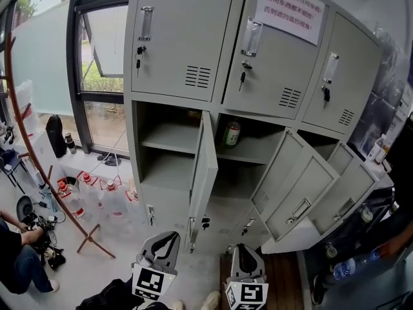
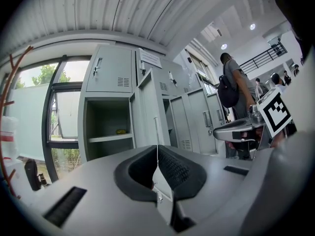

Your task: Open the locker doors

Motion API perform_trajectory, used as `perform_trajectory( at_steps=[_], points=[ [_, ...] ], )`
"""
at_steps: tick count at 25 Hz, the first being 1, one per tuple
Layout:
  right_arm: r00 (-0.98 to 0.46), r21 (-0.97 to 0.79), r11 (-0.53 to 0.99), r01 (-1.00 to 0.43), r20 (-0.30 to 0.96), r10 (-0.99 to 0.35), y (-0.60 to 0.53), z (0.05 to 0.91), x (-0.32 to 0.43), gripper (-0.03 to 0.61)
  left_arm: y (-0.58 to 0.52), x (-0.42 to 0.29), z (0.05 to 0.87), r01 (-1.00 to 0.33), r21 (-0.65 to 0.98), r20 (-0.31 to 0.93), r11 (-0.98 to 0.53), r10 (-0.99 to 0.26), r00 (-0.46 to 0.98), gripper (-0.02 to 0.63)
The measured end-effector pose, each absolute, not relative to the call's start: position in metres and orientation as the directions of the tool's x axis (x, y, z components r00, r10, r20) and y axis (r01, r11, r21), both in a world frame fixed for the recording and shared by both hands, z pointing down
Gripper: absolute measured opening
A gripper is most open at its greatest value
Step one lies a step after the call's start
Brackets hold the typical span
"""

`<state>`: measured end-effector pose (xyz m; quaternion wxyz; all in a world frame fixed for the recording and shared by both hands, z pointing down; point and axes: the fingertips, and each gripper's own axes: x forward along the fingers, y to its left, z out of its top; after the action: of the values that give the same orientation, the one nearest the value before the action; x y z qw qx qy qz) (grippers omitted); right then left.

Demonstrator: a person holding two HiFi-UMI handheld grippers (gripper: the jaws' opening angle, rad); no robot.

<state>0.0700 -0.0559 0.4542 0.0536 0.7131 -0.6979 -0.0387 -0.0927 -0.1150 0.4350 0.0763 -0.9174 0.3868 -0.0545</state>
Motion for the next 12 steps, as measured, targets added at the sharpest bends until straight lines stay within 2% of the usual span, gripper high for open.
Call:
perform_trajectory(
  at_steps=[12],
  points=[
    [0.018,0.127,-0.015,-0.992,0.025,-1.000,-0.0502,0.4564,0.0725,0.029,-0.1089,-0.0919,0.4357,-0.710,-0.180,0.044,-0.680,-0.727,0.685,0.026]
  ],
)
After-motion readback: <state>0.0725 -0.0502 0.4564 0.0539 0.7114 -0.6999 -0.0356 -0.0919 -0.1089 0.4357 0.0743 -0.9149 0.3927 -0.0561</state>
